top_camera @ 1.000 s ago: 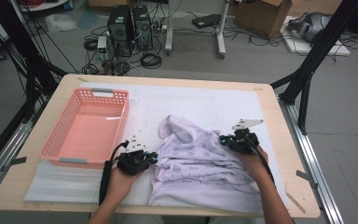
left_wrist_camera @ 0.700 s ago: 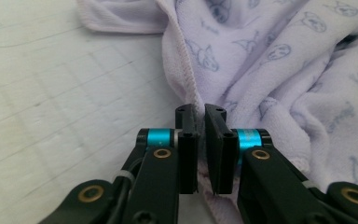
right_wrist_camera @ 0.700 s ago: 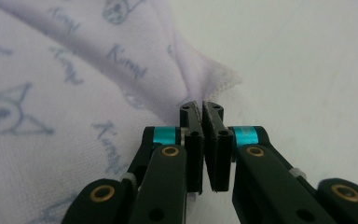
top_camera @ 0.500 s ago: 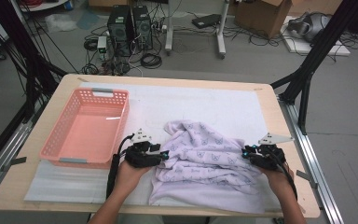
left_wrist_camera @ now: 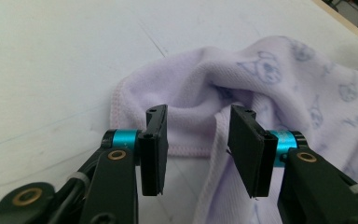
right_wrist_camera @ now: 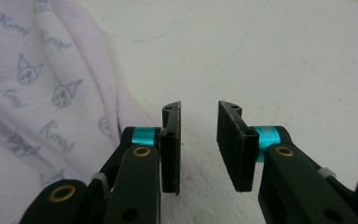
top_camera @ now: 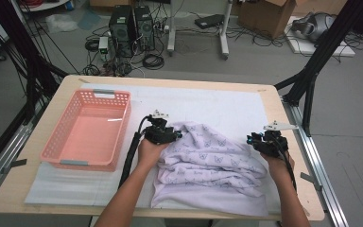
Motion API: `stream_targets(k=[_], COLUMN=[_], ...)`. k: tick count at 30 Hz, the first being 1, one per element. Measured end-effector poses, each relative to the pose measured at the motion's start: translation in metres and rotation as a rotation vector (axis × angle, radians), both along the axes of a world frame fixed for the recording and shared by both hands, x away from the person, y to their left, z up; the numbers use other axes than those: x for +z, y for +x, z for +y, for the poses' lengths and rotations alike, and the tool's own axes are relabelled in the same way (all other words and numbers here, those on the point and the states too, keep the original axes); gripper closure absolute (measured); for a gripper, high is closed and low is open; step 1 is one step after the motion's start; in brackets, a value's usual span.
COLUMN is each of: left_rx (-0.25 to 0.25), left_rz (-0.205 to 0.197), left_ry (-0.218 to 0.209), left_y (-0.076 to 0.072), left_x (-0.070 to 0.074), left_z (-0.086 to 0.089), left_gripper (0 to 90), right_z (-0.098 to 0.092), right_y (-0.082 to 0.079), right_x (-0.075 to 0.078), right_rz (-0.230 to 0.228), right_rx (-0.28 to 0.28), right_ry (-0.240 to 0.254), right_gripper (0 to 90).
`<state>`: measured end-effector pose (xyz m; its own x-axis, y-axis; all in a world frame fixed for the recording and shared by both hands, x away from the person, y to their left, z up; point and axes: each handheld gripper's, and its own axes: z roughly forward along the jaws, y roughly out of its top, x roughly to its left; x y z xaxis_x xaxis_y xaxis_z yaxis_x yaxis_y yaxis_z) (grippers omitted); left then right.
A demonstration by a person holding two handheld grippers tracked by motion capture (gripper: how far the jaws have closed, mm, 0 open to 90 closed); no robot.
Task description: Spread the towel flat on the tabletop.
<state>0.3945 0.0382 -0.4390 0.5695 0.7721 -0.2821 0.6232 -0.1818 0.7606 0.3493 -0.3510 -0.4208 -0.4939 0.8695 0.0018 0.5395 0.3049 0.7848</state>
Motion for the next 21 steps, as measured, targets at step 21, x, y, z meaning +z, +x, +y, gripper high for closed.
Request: stream_targets(k=[21], left_rx=[-0.005], left_rz=[-0.026], left_ry=[0.192], left_y=[-0.021], left_x=[0.010], left_z=[0.035], left_gripper=[85.2], right_z=[0.013], right_y=[0.021], right_x=[-0.013], right_rz=[0.055], right_rx=[0.091], right_ry=[-0.064], right_gripper=[86.9])
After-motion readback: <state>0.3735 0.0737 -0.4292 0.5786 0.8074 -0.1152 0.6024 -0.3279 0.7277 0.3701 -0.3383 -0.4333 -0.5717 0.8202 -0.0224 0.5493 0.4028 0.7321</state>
